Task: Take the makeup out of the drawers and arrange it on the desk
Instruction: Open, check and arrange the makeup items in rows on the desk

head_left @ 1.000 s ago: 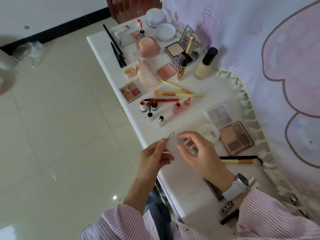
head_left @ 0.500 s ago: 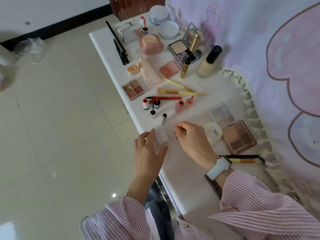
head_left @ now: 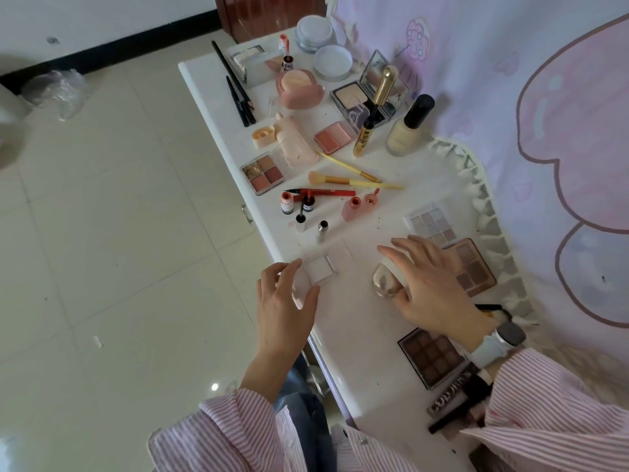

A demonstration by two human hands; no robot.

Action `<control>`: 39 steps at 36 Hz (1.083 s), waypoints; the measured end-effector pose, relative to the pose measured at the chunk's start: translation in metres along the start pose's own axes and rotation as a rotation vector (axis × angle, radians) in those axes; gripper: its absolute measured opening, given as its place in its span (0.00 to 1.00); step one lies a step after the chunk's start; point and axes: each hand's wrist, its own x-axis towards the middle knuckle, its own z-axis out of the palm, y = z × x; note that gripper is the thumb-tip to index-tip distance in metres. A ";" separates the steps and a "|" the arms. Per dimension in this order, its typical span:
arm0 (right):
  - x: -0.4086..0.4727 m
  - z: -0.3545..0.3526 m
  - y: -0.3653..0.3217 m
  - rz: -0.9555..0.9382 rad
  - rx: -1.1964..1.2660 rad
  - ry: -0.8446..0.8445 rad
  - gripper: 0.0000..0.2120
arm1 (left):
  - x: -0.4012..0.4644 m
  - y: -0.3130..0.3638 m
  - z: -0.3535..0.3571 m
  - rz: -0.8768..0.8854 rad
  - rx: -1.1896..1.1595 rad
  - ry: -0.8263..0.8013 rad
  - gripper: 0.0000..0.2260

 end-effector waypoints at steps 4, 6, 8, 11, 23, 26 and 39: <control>0.005 -0.002 0.000 0.014 -0.040 -0.081 0.32 | -0.009 0.002 -0.001 -0.014 -0.039 0.016 0.17; 0.007 -0.004 -0.001 0.005 -0.084 -0.102 0.33 | -0.012 0.004 -0.002 -0.010 -0.030 0.021 0.15; 0.006 -0.008 -0.002 -0.013 -0.147 -0.053 0.33 | -0.015 0.008 -0.003 -0.008 -0.028 0.023 0.14; 0.004 -0.008 -0.004 0.003 -0.205 -0.011 0.32 | -0.020 0.014 -0.006 0.046 -0.059 0.018 0.14; -0.045 -0.023 -0.023 0.163 0.735 -0.360 0.14 | -0.041 0.058 -0.010 0.073 -0.306 -0.346 0.25; -0.052 -0.017 -0.030 0.138 0.851 -0.415 0.12 | -0.044 0.056 -0.007 0.052 -0.245 -0.366 0.21; -0.059 -0.008 -0.043 -0.015 0.607 -0.236 0.12 | -0.042 0.056 -0.007 -0.423 -0.364 -0.388 0.19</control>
